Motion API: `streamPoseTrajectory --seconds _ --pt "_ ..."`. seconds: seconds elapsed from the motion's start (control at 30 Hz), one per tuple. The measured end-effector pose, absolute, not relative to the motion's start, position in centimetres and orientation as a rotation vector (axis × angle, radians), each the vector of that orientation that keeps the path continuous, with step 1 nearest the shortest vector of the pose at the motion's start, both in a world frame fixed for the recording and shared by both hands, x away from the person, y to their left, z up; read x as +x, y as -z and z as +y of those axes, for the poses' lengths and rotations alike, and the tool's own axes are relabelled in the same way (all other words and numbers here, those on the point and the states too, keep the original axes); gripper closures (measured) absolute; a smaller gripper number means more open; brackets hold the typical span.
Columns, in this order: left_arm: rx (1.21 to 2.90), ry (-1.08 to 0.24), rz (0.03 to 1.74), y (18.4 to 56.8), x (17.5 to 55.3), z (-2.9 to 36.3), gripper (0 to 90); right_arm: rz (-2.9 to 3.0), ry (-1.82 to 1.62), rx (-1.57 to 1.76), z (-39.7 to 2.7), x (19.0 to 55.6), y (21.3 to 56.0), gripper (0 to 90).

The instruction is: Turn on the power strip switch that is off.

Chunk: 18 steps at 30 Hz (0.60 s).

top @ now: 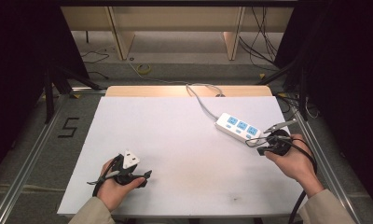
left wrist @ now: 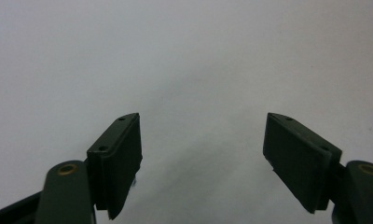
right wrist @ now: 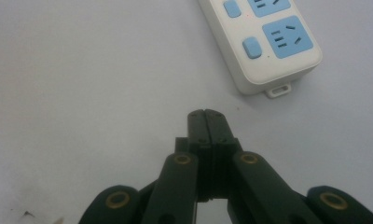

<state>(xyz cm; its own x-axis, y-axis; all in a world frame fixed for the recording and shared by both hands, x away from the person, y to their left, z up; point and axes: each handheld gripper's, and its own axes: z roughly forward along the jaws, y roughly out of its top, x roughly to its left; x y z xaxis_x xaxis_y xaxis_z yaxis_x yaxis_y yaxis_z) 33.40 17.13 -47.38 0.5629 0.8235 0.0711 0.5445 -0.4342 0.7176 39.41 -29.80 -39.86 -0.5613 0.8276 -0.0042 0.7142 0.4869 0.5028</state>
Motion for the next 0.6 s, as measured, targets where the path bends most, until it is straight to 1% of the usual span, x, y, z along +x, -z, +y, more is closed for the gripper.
streamPoseTrajectory --seconds 0.6 --pt "2.145 -0.552 1.091 47.4 33.4 17.1 28.0 2.487 -0.644 1.326 -29.8 40.5 39.4 90.0"
